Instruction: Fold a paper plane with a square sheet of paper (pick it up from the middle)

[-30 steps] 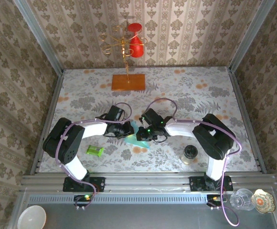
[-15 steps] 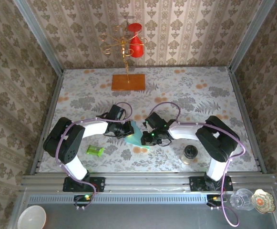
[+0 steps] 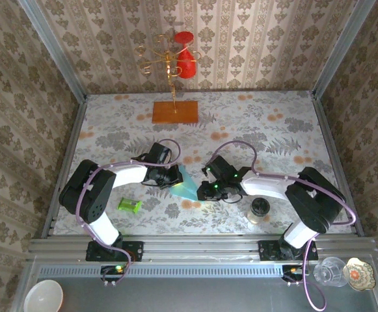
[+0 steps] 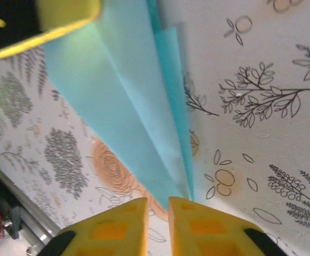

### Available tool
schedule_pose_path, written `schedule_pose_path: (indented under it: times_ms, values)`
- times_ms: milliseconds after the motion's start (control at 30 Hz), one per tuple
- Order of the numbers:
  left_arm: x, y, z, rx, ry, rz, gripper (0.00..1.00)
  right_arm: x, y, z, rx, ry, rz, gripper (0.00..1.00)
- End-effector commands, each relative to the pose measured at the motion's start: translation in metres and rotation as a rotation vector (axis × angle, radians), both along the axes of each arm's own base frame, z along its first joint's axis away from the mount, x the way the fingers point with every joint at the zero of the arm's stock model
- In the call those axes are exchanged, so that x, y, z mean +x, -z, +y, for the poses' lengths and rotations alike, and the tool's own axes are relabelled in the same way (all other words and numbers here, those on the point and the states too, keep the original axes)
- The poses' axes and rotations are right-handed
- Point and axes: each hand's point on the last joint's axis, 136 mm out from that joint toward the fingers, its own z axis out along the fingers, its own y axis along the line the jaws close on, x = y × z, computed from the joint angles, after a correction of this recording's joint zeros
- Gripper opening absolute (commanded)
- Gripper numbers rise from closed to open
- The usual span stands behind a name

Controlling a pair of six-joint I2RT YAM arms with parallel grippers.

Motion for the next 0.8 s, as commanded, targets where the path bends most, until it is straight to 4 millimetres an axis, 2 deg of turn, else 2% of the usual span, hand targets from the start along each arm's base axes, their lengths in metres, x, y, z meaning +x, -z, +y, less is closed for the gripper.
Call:
schedule_pose_path:
  times_ms: [0,133,333,467,633,767]
  values:
    - [-0.015,0.016,0.014,0.063,-0.002,0.051,0.1,0.005,-0.001,-0.015,-0.037,0.059,-0.027,0.27]
    - [-0.012,0.003,0.008,0.022,0.008,0.015,0.12,0.009,0.006,-0.022,-0.059,0.09,-0.022,0.3]
    - [-0.01,-0.017,-0.001,-0.043,0.028,-0.024,0.15,0.004,0.015,-0.014,-0.039,0.054,0.024,0.3]
    - [-0.01,-0.031,-0.003,-0.069,0.029,-0.053,0.16,0.004,0.011,-0.006,-0.001,0.014,0.023,0.31]
    - [-0.008,-0.044,0.005,-0.058,-0.008,-0.096,0.21,0.008,0.005,0.006,0.031,-0.044,-0.008,0.31]
    - [-0.009,-0.044,0.019,-0.05,-0.066,-0.1,0.25,0.013,0.002,0.015,0.049,-0.083,-0.03,0.31]
